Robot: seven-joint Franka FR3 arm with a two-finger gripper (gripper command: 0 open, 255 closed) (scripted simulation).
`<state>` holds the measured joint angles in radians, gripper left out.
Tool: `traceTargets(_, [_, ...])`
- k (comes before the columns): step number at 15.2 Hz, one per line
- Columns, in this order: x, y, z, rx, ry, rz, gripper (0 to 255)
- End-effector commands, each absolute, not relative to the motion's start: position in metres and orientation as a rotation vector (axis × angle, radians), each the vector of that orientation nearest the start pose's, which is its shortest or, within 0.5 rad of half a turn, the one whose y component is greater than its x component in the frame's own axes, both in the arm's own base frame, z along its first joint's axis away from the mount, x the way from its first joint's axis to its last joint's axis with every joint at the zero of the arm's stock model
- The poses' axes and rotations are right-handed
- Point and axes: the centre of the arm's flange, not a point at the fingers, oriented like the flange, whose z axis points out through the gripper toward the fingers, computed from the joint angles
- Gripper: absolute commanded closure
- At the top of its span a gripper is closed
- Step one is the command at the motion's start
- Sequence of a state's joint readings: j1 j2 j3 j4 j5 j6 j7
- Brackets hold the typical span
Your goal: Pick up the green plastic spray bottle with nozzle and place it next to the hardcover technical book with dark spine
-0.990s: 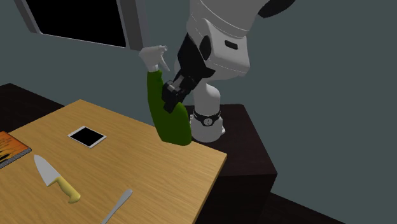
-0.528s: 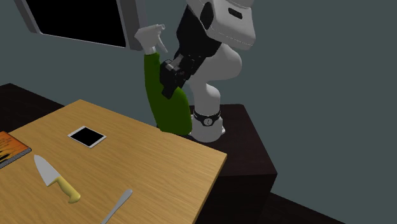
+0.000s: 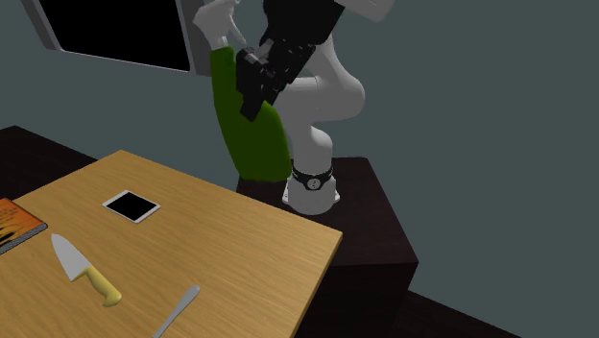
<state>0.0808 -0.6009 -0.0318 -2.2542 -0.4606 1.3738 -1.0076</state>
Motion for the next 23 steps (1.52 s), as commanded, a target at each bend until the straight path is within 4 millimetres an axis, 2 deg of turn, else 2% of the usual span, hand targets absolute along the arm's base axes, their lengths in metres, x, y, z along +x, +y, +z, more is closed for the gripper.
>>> traceTargets(1, [0.339,-0.041,0.586,-2.884,-1.647,0.761,255])
traceTargets(8, [0.339,-0.041,0.621,-2.884,-1.647,0.761,255])
traceTargets(23, [0.26,-0.222,0.622,-2.884,-1.647,0.761,255])
